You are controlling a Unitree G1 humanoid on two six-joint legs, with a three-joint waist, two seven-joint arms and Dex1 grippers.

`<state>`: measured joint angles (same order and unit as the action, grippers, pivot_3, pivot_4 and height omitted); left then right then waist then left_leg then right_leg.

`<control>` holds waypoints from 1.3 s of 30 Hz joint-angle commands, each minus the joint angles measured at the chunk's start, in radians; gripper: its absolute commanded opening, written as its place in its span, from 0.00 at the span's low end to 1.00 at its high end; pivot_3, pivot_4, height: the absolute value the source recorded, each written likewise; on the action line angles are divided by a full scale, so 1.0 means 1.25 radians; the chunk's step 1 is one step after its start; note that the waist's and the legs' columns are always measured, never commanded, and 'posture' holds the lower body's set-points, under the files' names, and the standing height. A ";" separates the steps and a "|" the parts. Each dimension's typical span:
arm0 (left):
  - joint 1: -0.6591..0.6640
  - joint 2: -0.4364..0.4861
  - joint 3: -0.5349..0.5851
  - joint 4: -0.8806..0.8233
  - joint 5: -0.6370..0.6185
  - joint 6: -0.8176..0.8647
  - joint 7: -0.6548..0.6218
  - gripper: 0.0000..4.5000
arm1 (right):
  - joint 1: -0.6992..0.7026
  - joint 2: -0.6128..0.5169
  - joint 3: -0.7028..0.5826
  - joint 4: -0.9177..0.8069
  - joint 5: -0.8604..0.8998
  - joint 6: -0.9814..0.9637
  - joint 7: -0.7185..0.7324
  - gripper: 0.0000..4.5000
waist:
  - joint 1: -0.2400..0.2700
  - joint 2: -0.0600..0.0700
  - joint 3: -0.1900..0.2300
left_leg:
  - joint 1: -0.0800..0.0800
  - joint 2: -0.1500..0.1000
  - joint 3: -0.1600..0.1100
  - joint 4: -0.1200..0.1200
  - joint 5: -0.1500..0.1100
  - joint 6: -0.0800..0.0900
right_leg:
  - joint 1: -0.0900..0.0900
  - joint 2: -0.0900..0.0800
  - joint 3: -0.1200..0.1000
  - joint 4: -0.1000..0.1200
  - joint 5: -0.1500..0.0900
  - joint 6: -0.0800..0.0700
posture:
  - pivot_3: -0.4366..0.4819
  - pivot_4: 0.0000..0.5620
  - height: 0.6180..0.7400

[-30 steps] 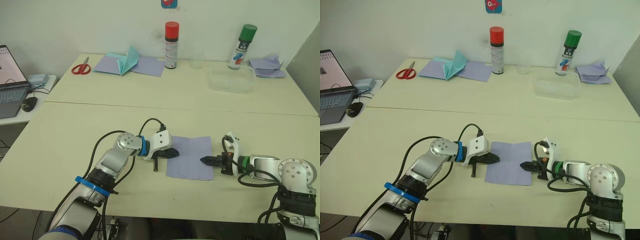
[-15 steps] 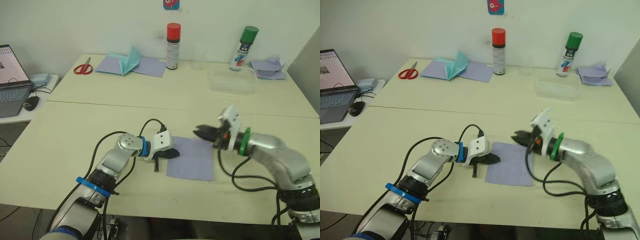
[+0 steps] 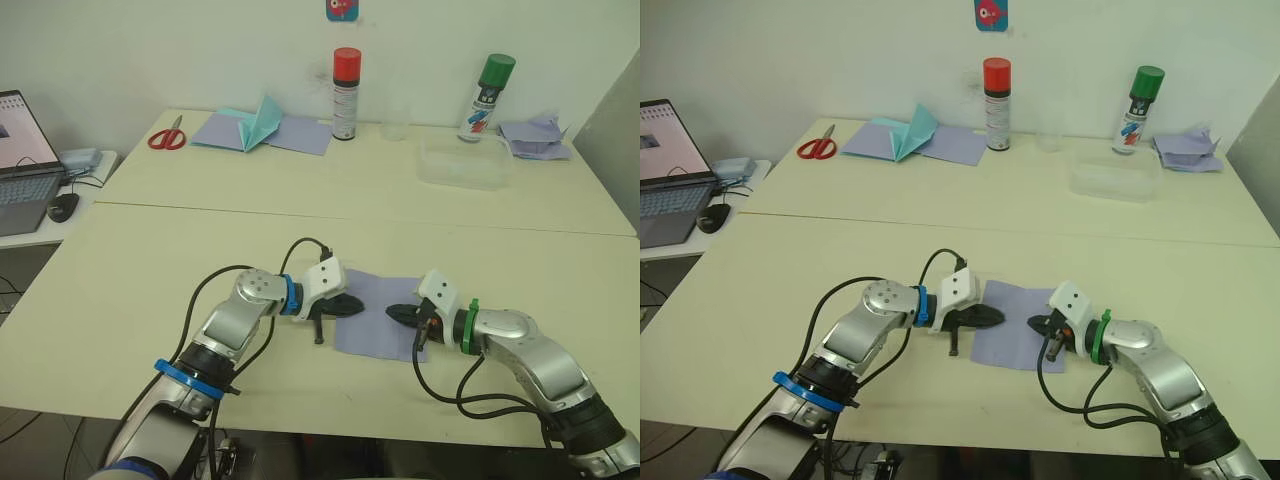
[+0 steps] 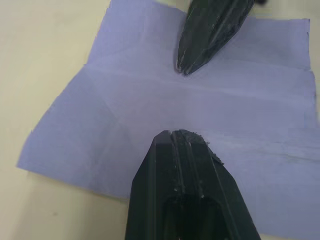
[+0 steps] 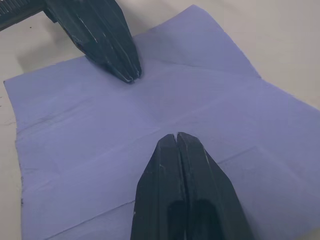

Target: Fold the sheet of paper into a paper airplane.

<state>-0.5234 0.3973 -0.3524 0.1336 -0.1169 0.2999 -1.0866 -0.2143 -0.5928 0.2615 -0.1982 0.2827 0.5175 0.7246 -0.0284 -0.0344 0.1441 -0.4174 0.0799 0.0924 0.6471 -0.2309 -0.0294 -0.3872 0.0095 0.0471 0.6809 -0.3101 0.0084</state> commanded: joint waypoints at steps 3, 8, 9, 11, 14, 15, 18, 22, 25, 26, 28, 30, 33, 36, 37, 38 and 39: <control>0.005 -0.037 -0.014 -0.089 -0.017 0.046 0.032 0.00 | 0.009 0.018 0.007 0.023 -0.021 0.019 0.002 0.01 | -0.001 0.000 0.000 | 0.001 -0.001 0.000 0.000 0.000 0.000 | 0.001 0.000 0.001 0.000 0.000 0.000 | 0.48 0.27 1.00; 0.013 -0.006 -0.073 -0.027 0.090 0.022 0.080 0.00 | 0.007 0.023 0.005 0.019 -0.025 0.032 0.001 0.01 | -0.001 0.000 0.000 | 0.001 -0.001 -0.001 0.000 0.000 0.000 | 0.001 0.002 0.001 0.000 0.000 0.000 | 0.48 0.27 1.00; 0.009 0.000 -0.074 -0.007 0.109 0.008 0.097 0.00 | 0.007 0.025 0.005 0.020 -0.026 0.031 0.000 0.01 | -0.001 0.000 0.000 | 0.001 -0.001 -0.001 0.000 0.000 0.000 | 0.001 0.002 0.000 0.001 0.000 0.000 | 0.48 0.27 1.00; 0.001 0.002 -0.074 0.030 0.138 -0.015 0.128 0.00 | 0.007 0.029 0.002 0.022 -0.028 0.030 -0.003 0.01 | -0.001 0.000 0.000 | 0.002 0.000 -0.002 0.000 0.001 -0.001 | 0.002 0.002 0.000 0.001 0.000 0.000 | 0.48 0.27 1.00; -0.006 -0.005 -0.066 0.060 0.148 -0.028 0.157 0.00 | 0.011 0.037 -0.004 0.020 -0.030 0.030 -0.010 0.01 | -0.001 0.000 -0.001 | 0.002 -0.001 -0.002 0.000 0.001 -0.001 | 0.002 0.002 0.000 0.001 0.000 0.000 | 0.48 0.27 1.00; -0.006 -0.006 -0.065 0.063 0.147 -0.029 0.159 0.00 | 0.013 0.041 -0.007 0.020 -0.030 0.032 -0.013 0.01 | -0.001 0.000 -0.002 | 0.002 -0.001 -0.002 0.000 0.001 -0.001 | 0.002 0.002 0.000 0.001 0.000 0.000 | 0.48 0.27 1.00; 0.003 -0.007 -0.070 0.063 0.144 -0.029 0.154 0.00 | 0.020 0.055 -0.027 0.022 -0.029 0.038 -0.031 0.01 | -0.001 0.000 -0.002 | 0.002 0.000 -0.002 0.000 0.001 -0.001 | 0.002 0.002 0.000 0.001 0.000 0.000 | 0.48 0.27 1.00; 0.009 -0.006 -0.075 0.066 0.148 -0.033 0.153 0.00 | 0.021 0.067 -0.073 0.026 -0.022 0.037 -0.047 0.01 | -0.001 0.000 -0.003 | 0.003 0.000 -0.002 0.000 0.001 -0.001 | 0.002 0.002 0.000 0.001 0.000 0.000 | 0.48 0.27 1.00; 0.009 -0.009 -0.076 0.070 0.149 -0.037 0.150 0.00 | 0.022 0.081 -0.118 0.020 0.008 0.027 -0.045 0.09 | 0.000 0.000 -0.002 | 0.003 -0.001 -0.002 0.000 0.001 -0.002 | 0.002 0.002 0.000 0.001 0.000 0.000 | 0.48 0.27 1.00; 0.009 -0.009 -0.077 0.072 0.150 -0.039 0.150 0.00 | 0.022 0.085 -0.131 0.016 0.016 0.023 -0.045 0.14 | 0.000 0.000 -0.002 | 0.002 -0.001 -0.002 0.000 0.001 -0.001 | 0.002 0.002 0.000 0.001 0.000 0.000 | 0.48 0.27 1.00; 0.006 -0.012 -0.077 0.079 0.151 -0.045 0.148 0.00 | 0.020 0.092 -0.155 0.014 0.021 0.004 -0.052 0.29 | 0.000 0.000 -0.002 | 0.002 -0.001 -0.002 0.000 0.001 -0.001 | 0.002 0.002 0.000 0.001 0.000 0.000 | 0.48 0.27 1.00; 0.003 -0.015 -0.078 0.087 0.152 -0.049 0.147 0.00 | 0.018 0.108 -0.180 0.018 0.031 -0.007 -0.064 0.45 | 0.000 0.000 -0.002 | 0.002 -0.001 -0.002 0.000 0.001 -0.001 | 0.002 0.002 0.000 0.001 0.000 0.000 | 0.48 0.27 1.00; 0.000 -0.013 -0.082 0.093 0.153 -0.052 0.137 0.00 | 0.010 0.124 -0.205 0.030 0.027 -0.024 -0.080 0.70 | 0.000 0.000 -0.003 | 0.002 -0.001 -0.003 0.000 0.001 -0.002 | 0.002 0.002 0.000 0.001 0.000 0.000 | 0.48 0.27 1.00; -0.004 -0.013 -0.079 0.101 0.154 -0.058 0.134 0.00 | 0.010 0.120 -0.212 0.033 0.019 -0.012 -0.084 0.85 | 0.000 0.000 -0.003 | 0.002 -0.001 -0.003 0.000 0.001 -0.001 | 0.002 0.002 0.000 0.001 0.000 0.000 | 0.48 0.27 1.00; -0.006 -0.012 -0.078 0.104 0.154 -0.060 0.132 0.00 | 0.010 0.123 -0.218 0.034 0.025 0.004 -0.090 0.85 | 0.000 0.000 -0.003 | 0.002 -0.001 -0.003 0.000 0.001 -0.001 | 0.002 0.002 0.000 0.001 0.000 0.000 | 0.48 0.27 1.00; -0.009 -0.012 -0.078 0.107 0.155 -0.063 0.130 0.00 | 0.009 0.126 -0.223 0.034 0.031 0.018 -0.093 0.85 | 0.000 0.000 -0.003 | 0.002 -0.001 -0.003 0.000 0.001 -0.001 | 0.002 0.002 0.000 0.001 0.000 0.000 | 0.48 0.27 1.00; -0.010 -0.012 -0.078 0.110 0.155 -0.065 0.129 0.00 | 0.008 0.129 -0.228 0.033 0.037 0.034 -0.099 0.85 | 0.000 0.000 -0.003 | 0.002 -0.001 -0.003 0.000 0.001 -0.001 | 0.002 0.002 0.000 0.001 0.000 0.000 | 0.48 0.27 1.00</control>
<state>-0.5491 0.3702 -0.4302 0.2232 0.0396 0.2060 -0.9268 -0.1869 -0.4325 0.0113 -0.1476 0.3015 0.5410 0.6113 -0.0283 -0.0341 0.1408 -0.4147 0.0790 0.0889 0.6468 -0.2295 -0.0312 -0.3842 0.0120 0.0474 0.6817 -0.3100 0.0082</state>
